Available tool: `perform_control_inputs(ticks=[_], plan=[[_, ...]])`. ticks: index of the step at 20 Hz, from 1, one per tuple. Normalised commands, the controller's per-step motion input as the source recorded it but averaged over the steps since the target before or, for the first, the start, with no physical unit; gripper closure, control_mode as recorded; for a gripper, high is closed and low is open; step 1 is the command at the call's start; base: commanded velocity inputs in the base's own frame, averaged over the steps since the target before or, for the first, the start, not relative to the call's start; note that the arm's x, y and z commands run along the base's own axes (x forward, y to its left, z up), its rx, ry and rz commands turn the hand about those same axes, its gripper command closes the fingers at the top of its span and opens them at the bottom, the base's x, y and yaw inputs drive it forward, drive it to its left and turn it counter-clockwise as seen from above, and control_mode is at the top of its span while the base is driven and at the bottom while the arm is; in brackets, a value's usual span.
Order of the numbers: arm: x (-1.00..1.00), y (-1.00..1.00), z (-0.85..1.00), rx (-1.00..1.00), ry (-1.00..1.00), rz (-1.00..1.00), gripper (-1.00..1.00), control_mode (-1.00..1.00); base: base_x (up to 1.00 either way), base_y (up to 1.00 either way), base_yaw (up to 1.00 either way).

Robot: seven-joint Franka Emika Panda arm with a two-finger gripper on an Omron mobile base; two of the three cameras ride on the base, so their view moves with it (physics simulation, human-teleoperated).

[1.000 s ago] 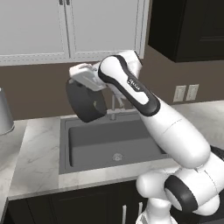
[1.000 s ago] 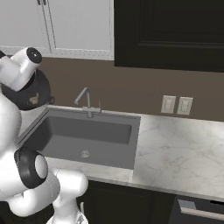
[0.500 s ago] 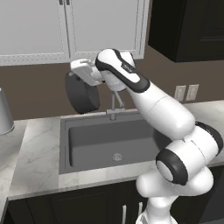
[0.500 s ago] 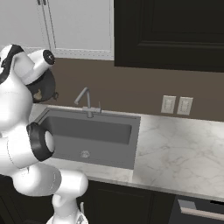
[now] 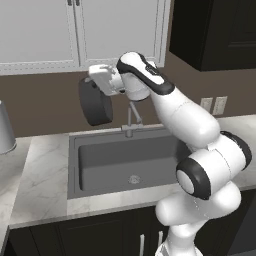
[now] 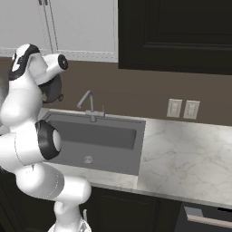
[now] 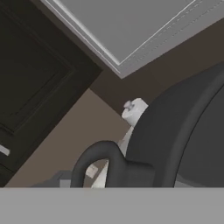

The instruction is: Dump the garlic from the pot into the sink. Then turn on the water and wash the garlic. Then turn off the water and put the garlic back in the pot.

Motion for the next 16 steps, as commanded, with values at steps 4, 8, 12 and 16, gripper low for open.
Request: perform_control_inputs(ticks=[4, 8, 12, 16], plan=[[0.16, -0.52, -0.05, 0.14, 0.01, 0.00, 1.00, -1.00, 0.00, 0.00, 0.00], [0.15, -0.53, -0.09, 0.16, 0.00, 0.00, 1.00, -1.00, 0.00, 0.00, 0.00], [0.13, -0.37, -0.06, 0.21, 0.00, 0.00, 1.00, -1.00, 0.00, 0.00, 0.00], [0.28, -0.31, 0.00, 0.22, 0.00, 0.00, 1.00, -1.00, 0.00, 0.00, 0.00]])
